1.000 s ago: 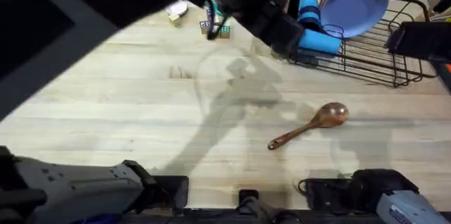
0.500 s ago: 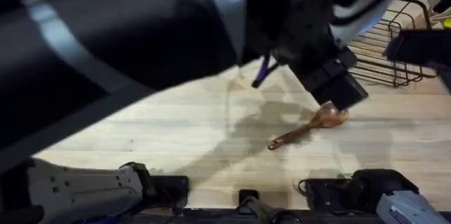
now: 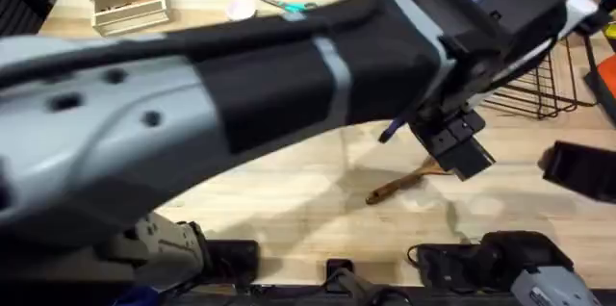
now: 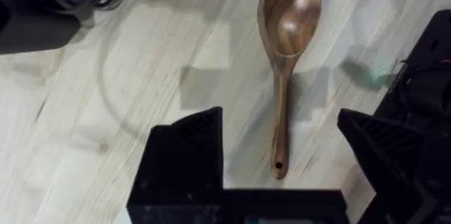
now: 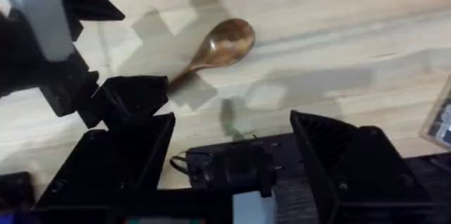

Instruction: Pick up the spoon on the table one by one and put them onto the rack

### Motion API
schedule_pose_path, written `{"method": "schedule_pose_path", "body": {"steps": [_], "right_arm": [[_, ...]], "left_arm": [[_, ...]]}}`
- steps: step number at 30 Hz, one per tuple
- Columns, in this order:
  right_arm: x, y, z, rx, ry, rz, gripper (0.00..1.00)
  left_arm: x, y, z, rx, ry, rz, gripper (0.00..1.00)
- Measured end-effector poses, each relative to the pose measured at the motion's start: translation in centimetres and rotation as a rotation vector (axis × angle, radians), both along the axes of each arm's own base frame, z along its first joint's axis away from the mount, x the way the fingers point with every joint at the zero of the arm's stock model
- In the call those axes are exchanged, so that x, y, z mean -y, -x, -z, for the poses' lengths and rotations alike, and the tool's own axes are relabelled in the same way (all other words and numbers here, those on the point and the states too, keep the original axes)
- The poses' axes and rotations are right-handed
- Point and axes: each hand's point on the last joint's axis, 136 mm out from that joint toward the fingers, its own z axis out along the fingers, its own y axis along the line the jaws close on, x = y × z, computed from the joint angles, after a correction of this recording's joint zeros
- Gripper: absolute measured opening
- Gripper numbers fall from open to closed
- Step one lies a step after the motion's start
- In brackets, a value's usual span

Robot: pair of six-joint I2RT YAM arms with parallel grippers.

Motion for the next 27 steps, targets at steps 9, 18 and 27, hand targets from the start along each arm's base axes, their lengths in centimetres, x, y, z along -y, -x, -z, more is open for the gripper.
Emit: {"method": "schedule_pose_path", "body": {"steps": [9,18,27], "right_arm": [[0.5,1.0,0.6,-0.049,0.030,0.010,0.996],[-0.8,1.1,0.1,-0.032,0.009,-0.094,0.996],[-1.3,1.1,-1.0,0.008,0.004,-0.132,0.995]], "left_arm": [[1.4,0.7,3.7,-0.036,-0.058,0.029,0.994],[2.6,1.1,5.1,-0.080,-0.043,0.050,0.994],[3.2,2.5,6.9,-0.099,-0.078,0.083,0.994]]}}
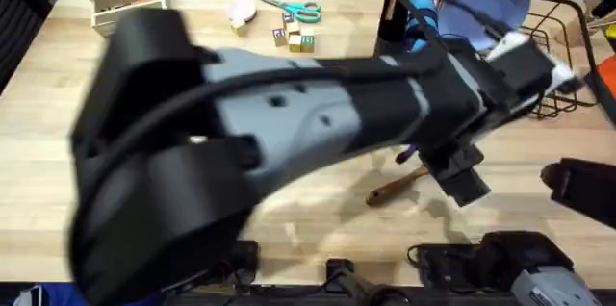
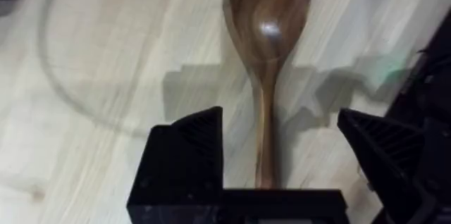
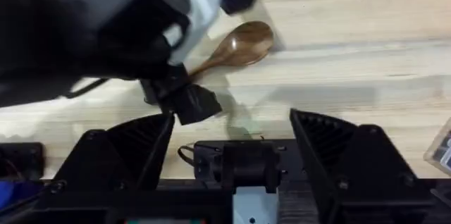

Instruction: Pick up the spoon on the table one by one and put them onto the rack

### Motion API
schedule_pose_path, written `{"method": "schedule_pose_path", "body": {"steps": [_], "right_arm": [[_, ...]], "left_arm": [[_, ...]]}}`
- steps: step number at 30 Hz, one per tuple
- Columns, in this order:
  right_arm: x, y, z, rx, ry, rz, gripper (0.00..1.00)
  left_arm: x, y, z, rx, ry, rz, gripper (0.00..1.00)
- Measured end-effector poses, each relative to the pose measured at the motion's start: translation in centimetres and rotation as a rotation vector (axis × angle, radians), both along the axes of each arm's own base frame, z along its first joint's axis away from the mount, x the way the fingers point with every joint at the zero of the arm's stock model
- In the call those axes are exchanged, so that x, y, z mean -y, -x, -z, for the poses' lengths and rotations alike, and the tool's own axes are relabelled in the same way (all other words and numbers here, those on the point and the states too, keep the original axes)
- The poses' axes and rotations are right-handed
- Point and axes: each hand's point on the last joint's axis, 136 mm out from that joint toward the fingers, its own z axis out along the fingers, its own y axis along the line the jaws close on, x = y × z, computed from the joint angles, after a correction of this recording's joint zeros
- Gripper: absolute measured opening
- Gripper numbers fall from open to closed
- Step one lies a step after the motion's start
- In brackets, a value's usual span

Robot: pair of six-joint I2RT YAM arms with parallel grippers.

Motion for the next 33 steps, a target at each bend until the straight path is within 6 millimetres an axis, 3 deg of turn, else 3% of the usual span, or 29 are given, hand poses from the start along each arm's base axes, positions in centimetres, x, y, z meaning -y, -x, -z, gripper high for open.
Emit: {"method": "schedule_pose_path", "body": {"steps": [5,10,24,28,33], "right_arm": [[-0.1,0.0,-0.2,0.008,0.000,-0.006,0.996],[-0.1,0.0,-0.2,0.008,0.002,-0.008,0.996],[-0.1,0.0,-0.2,0.010,0.004,-0.011,0.996],[-0.1,-0.1,-0.3,0.013,0.004,-0.011,0.996],[-0.1,-0.1,-0.3,0.013,0.004,-0.011,0.996]], "left_arm": [[0.1,0.8,3.3,-0.018,-0.074,0.017,0.995],[-0.1,0.5,5.3,-0.018,-0.114,0.011,0.995],[0.5,0.4,5.9,0.118,-0.161,0.019,0.996],[0.7,0.8,5.9,0.110,-0.155,0.027,0.812],[1.1,1.7,5.9,0.101,-0.147,0.044,0.446]]}}
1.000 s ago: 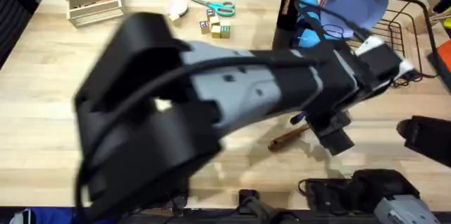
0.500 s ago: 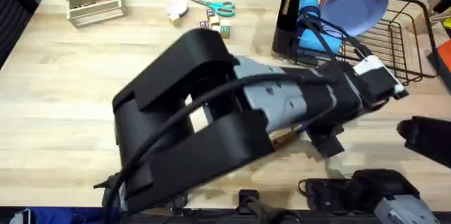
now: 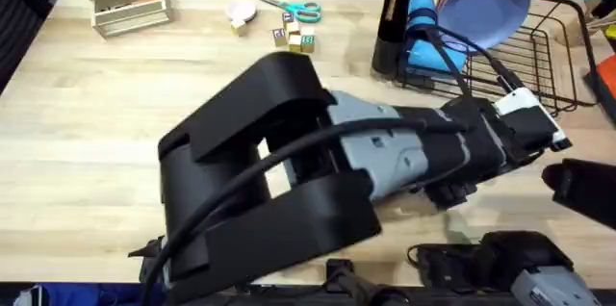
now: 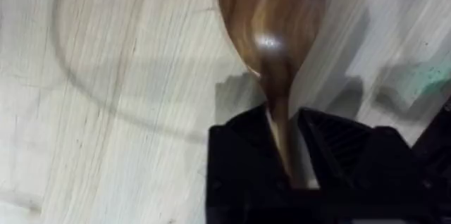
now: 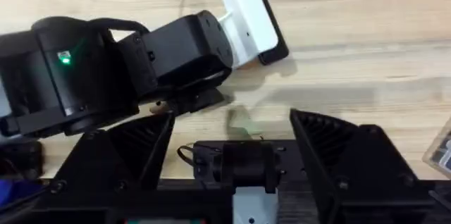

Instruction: Pick up the spoon on the table one by one and put them onto the rack

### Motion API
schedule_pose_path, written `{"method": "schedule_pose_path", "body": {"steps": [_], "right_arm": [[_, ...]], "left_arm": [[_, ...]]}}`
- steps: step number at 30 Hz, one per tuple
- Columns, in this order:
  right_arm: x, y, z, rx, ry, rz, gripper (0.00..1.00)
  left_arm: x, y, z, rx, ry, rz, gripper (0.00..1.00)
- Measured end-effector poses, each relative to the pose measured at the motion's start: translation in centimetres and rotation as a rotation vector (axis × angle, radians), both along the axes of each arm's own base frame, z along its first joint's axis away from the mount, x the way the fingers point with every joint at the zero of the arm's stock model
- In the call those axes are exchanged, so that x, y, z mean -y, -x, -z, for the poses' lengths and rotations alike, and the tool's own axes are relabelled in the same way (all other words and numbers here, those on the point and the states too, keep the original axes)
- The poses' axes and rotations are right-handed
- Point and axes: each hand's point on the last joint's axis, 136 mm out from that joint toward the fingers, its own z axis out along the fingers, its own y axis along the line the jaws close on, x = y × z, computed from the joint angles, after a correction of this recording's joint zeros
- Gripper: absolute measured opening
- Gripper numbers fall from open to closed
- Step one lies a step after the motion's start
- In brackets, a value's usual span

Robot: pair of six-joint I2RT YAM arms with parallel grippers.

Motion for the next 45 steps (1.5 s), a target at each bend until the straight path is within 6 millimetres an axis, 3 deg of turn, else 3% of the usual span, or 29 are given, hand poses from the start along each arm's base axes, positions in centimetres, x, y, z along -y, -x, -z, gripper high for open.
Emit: {"method": "schedule_pose_path", "body": {"steps": [3,12,19,29,35,38,45], "right_arm": [[0.0,0.0,0.0,0.000,0.000,0.000,0.996],[0.0,0.0,0.0,0.000,0.000,0.000,0.996],[0.0,0.0,0.0,0.000,0.000,0.000,0.995],[0.0,0.0,0.0,0.000,0.002,-0.003,0.996],[0.0,0.0,0.0,0.000,0.002,-0.003,0.997],[0.0,0.0,0.0,0.001,0.002,-0.003,0.996],[0.0,0.0,0.0,0.001,0.002,-0.003,0.997]], "left_arm": [[0.1,0.2,0.0,-0.012,0.005,0.003,0.289],[0.2,0.1,-0.1,-0.020,0.016,0.001,0.052],[-0.1,-0.1,0.0,-0.023,0.006,-0.005,0.047],[-2.7,-3.5,-0.6,0.063,-0.064,-0.085,0.045],[-4.0,-5.3,-3.1,0.099,-0.043,-0.129,0.045],[-4.8,-6.6,-6.1,0.125,0.011,-0.163,0.045],[-6.2,-7.4,-8.7,0.146,0.038,-0.179,0.045]]}}
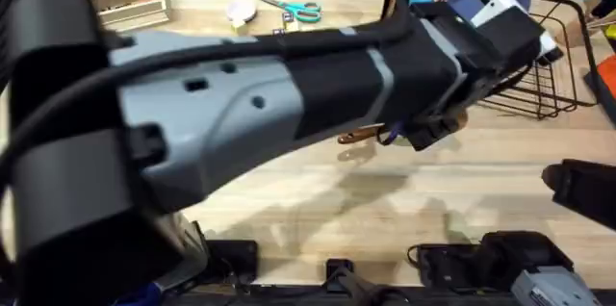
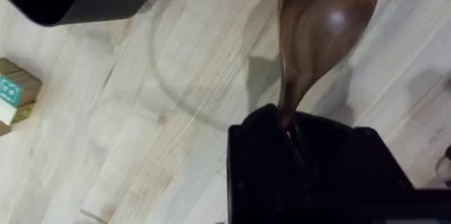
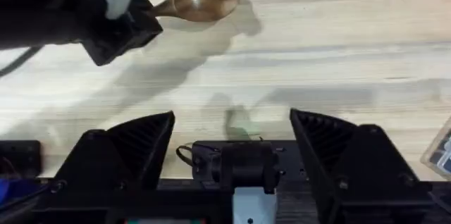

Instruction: Pick up the spoon on the table one by one and put them onto the rack

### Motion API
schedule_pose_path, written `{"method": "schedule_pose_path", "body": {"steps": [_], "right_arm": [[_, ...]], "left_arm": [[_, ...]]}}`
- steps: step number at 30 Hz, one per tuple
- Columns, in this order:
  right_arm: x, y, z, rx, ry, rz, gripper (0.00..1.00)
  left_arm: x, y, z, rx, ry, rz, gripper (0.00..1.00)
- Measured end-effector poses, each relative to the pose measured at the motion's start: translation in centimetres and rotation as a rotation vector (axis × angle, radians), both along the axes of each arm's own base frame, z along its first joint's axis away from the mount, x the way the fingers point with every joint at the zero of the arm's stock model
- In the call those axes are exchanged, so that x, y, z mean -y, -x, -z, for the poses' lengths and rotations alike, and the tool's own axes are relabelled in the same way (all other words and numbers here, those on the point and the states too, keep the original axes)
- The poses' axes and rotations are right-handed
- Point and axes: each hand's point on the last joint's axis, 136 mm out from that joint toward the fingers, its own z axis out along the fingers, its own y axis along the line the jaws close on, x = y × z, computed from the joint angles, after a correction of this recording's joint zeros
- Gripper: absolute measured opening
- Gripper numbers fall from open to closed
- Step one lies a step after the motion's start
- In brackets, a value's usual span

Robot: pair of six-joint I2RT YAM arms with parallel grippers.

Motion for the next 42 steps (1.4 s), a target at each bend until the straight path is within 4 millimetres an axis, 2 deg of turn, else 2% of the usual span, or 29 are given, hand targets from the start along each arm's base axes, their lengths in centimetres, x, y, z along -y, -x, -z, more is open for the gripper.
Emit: {"method": "schedule_pose_path", "body": {"steps": [12,19,24,27,35,38,42], "right_arm": [[0.0,-1.0,-0.8,0.052,0.007,-0.008,0.996],[0.0,-1.2,-0.9,0.063,0.011,-0.014,0.997],[0.0,-1.2,-0.9,0.063,0.011,-0.014,0.997],[0.0,-1.2,-0.9,0.063,0.012,-0.014,0.997],[0.0,-1.2,-0.9,0.063,0.012,-0.015,0.996],[0.0,-1.2,-0.9,0.063,0.012,-0.015,0.996],[0.0,-1.2,-0.9,0.063,0.012,-0.015,0.996]], "left_arm": [[-1.5,-1.2,-4.2,0.055,0.071,0.003,0.045],[-3.5,-4.4,-4.7,0.065,0.096,-0.083,0.045],[-3.8,-6.5,-5.7,0.061,0.179,-0.119,0.045],[-3.7,-7.6,-7.3,0.083,0.260,-0.128,0.045],[-3.4,-11.5,-14.2,0.220,0.521,-0.144,0.045],[-3.2,-13.0,-16.2,0.269,0.605,-0.164,0.045],[-2.6,-14.0,-18.4,0.313,0.704,-0.176,0.045]]}}
